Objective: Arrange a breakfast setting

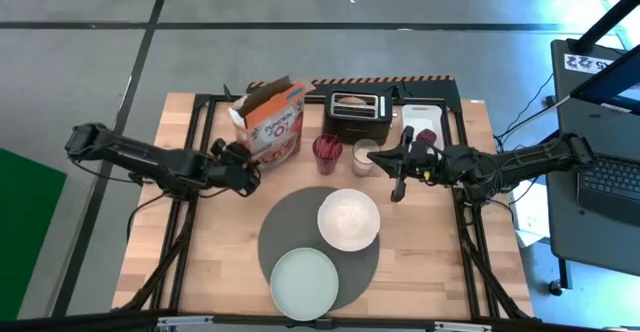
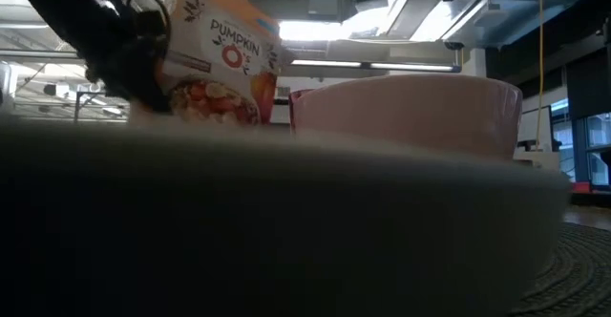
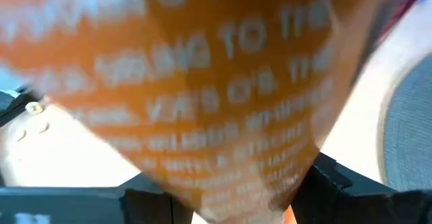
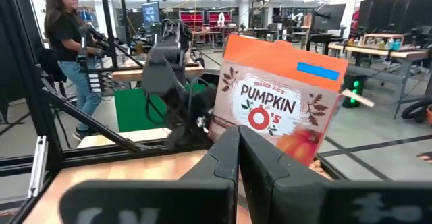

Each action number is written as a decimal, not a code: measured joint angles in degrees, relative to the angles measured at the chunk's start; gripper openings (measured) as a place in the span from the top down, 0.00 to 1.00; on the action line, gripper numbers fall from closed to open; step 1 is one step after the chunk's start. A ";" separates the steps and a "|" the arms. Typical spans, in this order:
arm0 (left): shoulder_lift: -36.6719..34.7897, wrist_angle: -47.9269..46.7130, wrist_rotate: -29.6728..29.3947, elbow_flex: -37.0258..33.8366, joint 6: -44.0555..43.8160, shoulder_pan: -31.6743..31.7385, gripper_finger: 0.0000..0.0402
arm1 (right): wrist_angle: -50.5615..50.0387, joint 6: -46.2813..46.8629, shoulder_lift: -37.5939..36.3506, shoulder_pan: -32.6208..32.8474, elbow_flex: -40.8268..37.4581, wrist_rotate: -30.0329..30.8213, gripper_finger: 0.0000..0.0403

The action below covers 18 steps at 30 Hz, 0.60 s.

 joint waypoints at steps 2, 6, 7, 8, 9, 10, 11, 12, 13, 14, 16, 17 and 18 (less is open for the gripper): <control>-2.28 -3.89 0.48 1.68 0.01 -0.03 0.57 | 0.00 -0.62 0.00 0.00 0.00 0.79 0.96; -5.15 -11.13 1.73 4.94 0.58 -0.02 0.57 | 0.00 -1.42 0.00 0.00 0.00 1.96 0.96; -5.50 -11.76 2.39 5.22 1.26 -0.01 0.57 | 0.00 -1.43 0.00 0.00 0.00 2.38 0.96; -5.72 -11.88 3.29 5.31 2.16 0.00 0.57 | 0.00 -1.61 0.00 0.00 0.00 2.77 0.96; -5.83 -11.86 4.38 5.32 3.10 -0.01 0.57 | 0.00 -1.96 0.00 0.00 0.00 2.88 0.96; -5.85 -11.95 5.41 5.32 3.65 0.00 0.57 | 0.00 -2.45 0.00 0.00 0.00 2.89 0.96; -5.82 -12.26 6.31 5.38 3.96 0.00 0.57 | 0.00 -2.66 0.00 0.00 0.00 2.91 0.96; -5.67 -12.66 7.03 5.41 4.31 0.00 0.57 | 0.00 -2.70 0.00 0.00 0.00 2.91 0.96; -5.38 -12.87 7.53 5.41 4.58 0.00 0.57 | 0.00 -2.71 0.00 0.00 0.00 2.91 0.96; -5.12 -12.87 7.86 5.41 4.84 0.00 0.57 | 0.00 -2.71 0.00 0.00 0.00 2.91 0.96; -5.08 -12.96 8.30 5.41 4.90 0.02 0.57 | 0.00 -2.71 0.00 0.00 0.00 2.91 0.96; -5.12 -13.03 8.38 5.41 4.93 0.02 0.57 | 0.00 -2.71 0.00 0.00 0.00 2.86 0.96; -5.11 -13.09 8.38 5.41 4.96 0.02 0.57 | 0.00 -2.71 0.00 0.00 0.00 2.86 0.96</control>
